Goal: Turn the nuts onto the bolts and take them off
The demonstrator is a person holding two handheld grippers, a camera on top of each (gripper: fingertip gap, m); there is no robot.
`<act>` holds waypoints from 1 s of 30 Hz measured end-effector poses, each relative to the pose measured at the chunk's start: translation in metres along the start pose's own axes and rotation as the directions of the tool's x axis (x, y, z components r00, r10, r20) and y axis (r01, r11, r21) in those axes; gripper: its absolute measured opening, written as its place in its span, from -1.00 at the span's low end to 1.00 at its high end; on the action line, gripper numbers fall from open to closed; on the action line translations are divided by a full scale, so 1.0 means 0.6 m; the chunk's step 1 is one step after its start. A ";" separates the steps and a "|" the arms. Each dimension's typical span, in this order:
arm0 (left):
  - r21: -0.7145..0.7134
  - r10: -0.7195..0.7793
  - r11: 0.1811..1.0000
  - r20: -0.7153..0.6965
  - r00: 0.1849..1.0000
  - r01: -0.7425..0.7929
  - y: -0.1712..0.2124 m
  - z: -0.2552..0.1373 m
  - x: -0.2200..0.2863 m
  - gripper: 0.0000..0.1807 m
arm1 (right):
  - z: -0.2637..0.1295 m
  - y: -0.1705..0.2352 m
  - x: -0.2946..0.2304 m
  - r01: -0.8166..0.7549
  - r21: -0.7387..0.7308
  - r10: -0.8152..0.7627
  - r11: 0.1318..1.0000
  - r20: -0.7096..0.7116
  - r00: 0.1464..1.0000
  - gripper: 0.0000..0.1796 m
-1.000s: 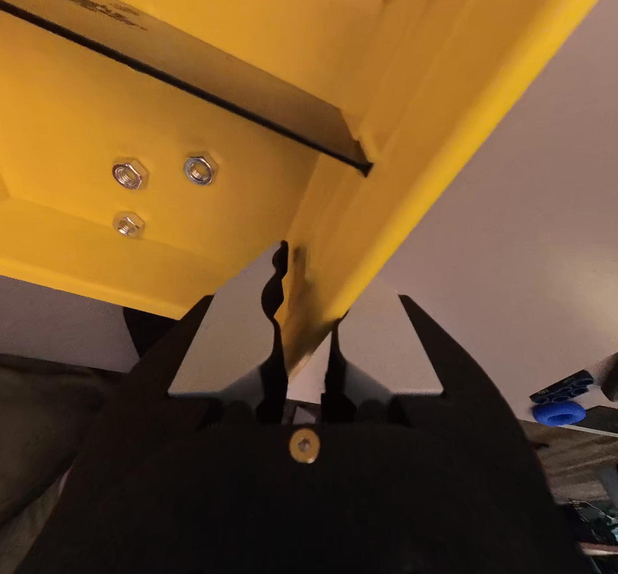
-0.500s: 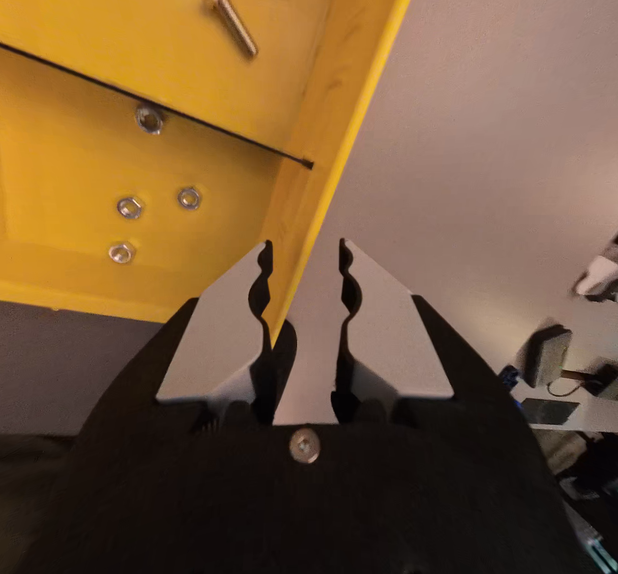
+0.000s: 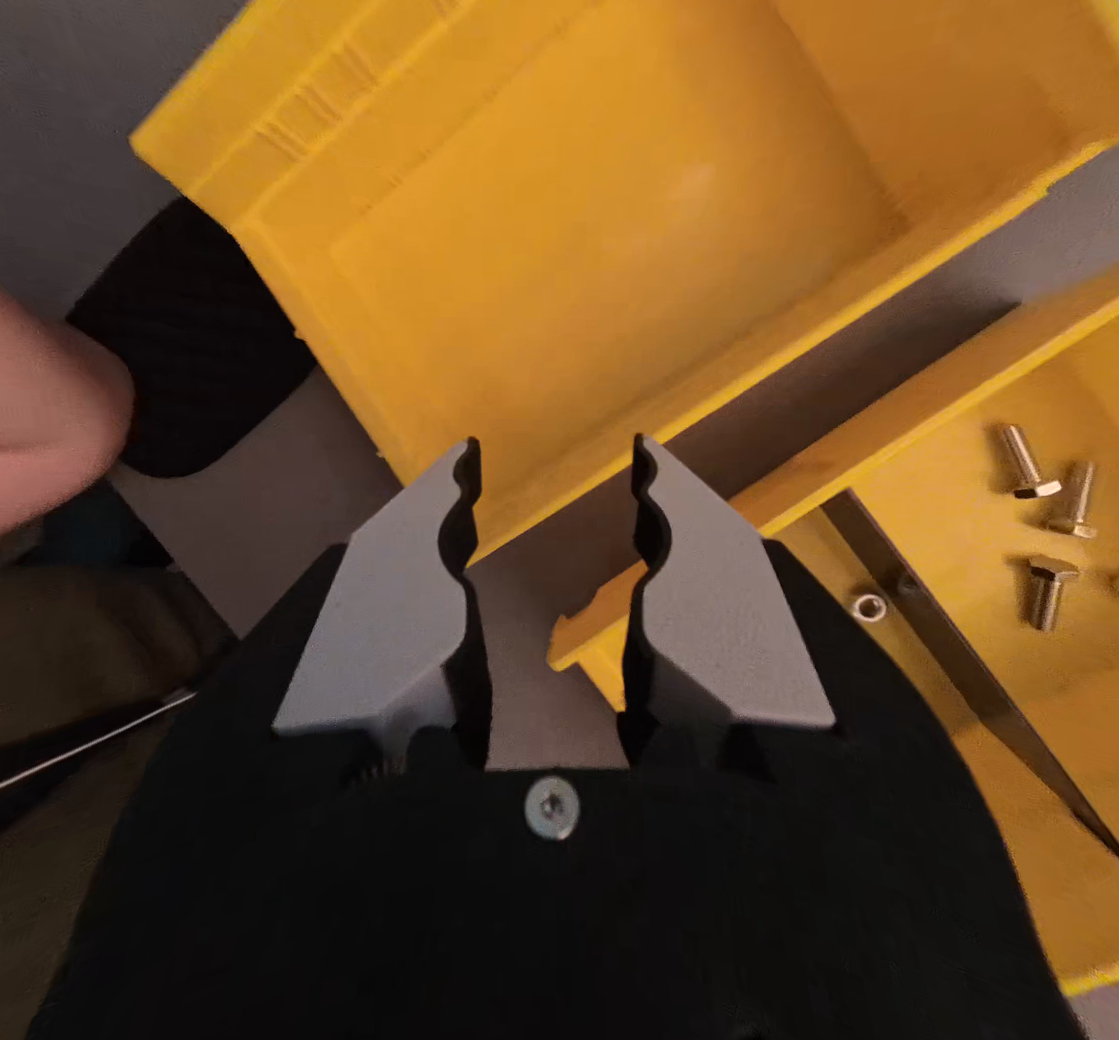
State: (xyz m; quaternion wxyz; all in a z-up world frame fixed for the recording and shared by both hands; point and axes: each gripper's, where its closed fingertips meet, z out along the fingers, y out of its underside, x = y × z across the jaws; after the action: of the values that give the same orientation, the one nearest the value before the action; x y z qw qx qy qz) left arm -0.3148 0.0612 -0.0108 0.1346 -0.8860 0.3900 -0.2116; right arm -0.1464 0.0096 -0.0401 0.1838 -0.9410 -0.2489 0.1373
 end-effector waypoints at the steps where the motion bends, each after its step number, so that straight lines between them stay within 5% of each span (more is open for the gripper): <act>1: 0.003 0.004 1.000 -0.005 1.000 -0.004 0.003 -0.003 0.002 -0.65 | 0.008 0.006 0.009 -0.031 -0.043 0.031 0.999 -0.001 1.000 -0.45; 7: 0.044 -0.019 0.999 -0.023 1.000 0.020 0.002 -0.015 -0.003 -0.65 | 0.043 0.030 0.026 -0.185 -0.203 0.192 0.962 0.014 0.981 -0.50; 19: 0.115 -0.046 0.992 -0.079 0.996 0.055 0.004 -0.038 -0.021 -0.66 | 0.121 -0.025 0.080 -0.225 -0.186 0.206 0.956 -0.115 0.972 -0.58; 25: 0.169 -0.065 0.982 -0.086 0.994 0.078 -0.003 -0.052 -0.027 -0.67 | 0.155 -0.013 0.063 -0.284 -0.309 0.288 0.907 -0.035 0.957 -0.51; 30: 0.277 -0.104 0.953 -0.074 0.992 0.120 -0.018 -0.080 -0.051 -0.69 | 0.168 -0.011 0.065 -0.404 -0.393 0.448 0.826 0.023 0.894 -0.70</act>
State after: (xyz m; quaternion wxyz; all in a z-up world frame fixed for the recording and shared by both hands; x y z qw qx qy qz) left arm -0.3497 0.0875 0.0270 0.2353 -0.8720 0.3090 -0.2979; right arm -0.1513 0.0631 -0.1339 -0.0509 -0.9807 -0.0644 0.1776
